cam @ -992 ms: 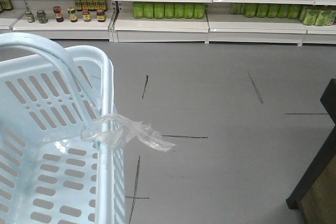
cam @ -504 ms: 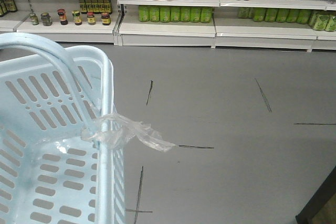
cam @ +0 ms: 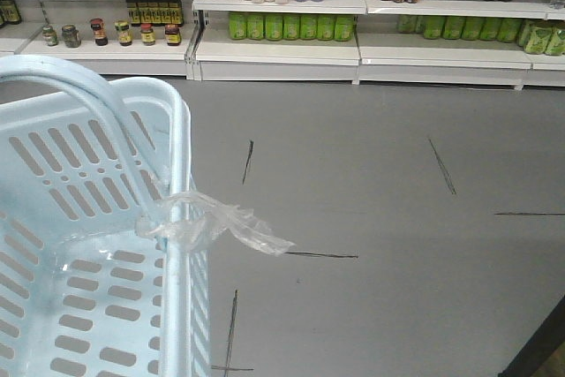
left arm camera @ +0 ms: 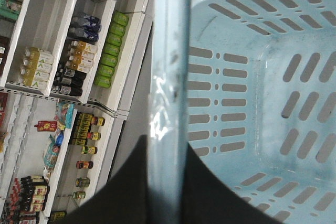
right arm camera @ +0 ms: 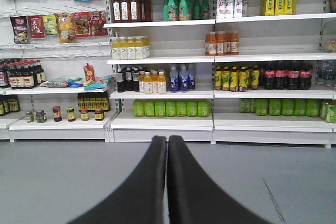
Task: Pick three apples into basket with both arms
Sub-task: 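Turn the base along the shelves carrying the basket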
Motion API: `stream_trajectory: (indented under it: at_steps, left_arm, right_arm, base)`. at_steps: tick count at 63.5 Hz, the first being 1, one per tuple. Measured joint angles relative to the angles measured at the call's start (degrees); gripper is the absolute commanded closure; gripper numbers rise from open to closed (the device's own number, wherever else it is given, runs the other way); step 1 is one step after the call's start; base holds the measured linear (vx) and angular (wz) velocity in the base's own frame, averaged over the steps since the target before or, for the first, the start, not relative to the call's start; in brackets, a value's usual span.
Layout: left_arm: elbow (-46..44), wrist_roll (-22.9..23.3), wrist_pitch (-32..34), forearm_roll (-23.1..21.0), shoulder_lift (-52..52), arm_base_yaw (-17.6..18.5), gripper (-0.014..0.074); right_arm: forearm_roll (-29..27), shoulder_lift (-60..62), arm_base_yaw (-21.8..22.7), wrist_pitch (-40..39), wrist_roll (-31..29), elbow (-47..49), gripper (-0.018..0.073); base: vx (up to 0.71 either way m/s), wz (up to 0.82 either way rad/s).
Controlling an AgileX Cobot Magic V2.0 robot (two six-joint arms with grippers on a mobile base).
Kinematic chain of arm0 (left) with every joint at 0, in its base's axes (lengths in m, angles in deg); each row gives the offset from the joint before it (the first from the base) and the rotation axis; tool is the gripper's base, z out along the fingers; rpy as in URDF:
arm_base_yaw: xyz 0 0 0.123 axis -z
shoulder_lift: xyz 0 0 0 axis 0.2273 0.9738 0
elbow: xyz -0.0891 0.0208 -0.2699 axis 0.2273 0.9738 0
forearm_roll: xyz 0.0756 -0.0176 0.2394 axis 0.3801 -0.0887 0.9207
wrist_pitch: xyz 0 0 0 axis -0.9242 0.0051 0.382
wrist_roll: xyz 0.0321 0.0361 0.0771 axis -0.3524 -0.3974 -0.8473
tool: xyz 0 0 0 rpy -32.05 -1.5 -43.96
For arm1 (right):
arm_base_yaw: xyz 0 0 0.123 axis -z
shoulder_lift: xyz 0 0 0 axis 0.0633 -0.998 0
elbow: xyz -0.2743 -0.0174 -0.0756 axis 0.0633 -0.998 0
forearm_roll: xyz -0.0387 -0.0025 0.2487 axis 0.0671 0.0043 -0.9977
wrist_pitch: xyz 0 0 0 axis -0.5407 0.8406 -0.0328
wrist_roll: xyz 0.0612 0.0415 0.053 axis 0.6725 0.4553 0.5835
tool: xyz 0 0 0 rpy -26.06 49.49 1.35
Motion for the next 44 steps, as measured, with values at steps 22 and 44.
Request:
stream_trajectory:
  at_steps: [22,44]
  left_arm:
    - [0.0,0.0,0.0,0.0,0.0,0.0,0.0603]
    - [0.0,0.0,0.0,0.0,0.0,0.0,0.0603]
  right_arm:
    - [0.0,0.0,0.0,0.0,0.0,0.0,0.0568]
    - [0.0,0.0,0.0,0.0,0.0,0.0,0.0568]
  base:
    - [0.03,-0.07]
    - [0.02,-0.07]
